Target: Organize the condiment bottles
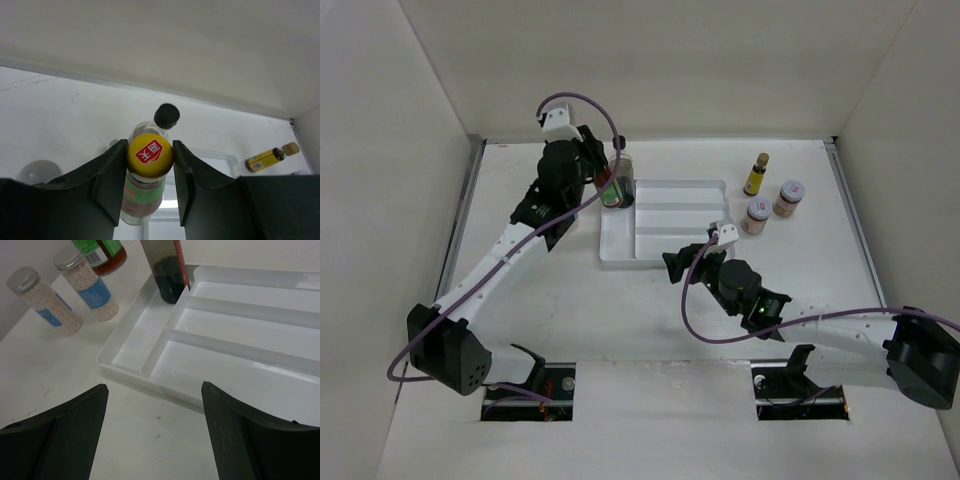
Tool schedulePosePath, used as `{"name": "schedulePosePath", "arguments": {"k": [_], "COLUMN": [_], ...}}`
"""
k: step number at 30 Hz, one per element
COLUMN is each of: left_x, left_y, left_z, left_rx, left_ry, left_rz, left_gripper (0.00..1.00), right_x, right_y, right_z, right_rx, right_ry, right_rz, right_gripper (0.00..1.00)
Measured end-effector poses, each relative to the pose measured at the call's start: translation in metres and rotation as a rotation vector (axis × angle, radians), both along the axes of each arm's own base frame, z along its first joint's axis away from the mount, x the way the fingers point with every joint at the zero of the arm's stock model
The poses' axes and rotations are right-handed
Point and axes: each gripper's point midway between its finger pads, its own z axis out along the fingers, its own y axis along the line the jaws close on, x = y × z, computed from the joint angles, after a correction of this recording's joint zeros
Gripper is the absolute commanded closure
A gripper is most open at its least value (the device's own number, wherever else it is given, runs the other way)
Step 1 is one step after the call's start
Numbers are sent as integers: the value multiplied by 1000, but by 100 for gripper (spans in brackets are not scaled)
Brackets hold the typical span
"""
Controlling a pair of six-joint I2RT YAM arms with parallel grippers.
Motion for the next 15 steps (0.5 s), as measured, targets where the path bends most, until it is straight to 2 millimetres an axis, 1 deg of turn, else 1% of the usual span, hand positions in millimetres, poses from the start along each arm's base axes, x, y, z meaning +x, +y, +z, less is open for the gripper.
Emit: {"name": "schedulePosePath", "arguments": {"k": [3, 6, 9, 15], "left_x": [-7, -11, -14, -21], "left_y": [-15, -25, -29, -32], "left_z": [-28, -56, -84, -129], "left_rx": [25, 53, 76, 114], "left_ry": [48, 94, 133, 199], "left_rz": [-34, -60, -70, -81], "left_gripper": [86, 86, 86, 85], "right_x": [0, 0, 3, 3], "right_y": [0, -1, -4, -5], "right_z": [1, 3, 5, 6], "right_rx": [1, 7, 13, 16], "right_ry": [-1, -4, -9, -9], "right_rz": [0, -1, -12, -15], "right_gripper": [18, 18, 18, 18]}}
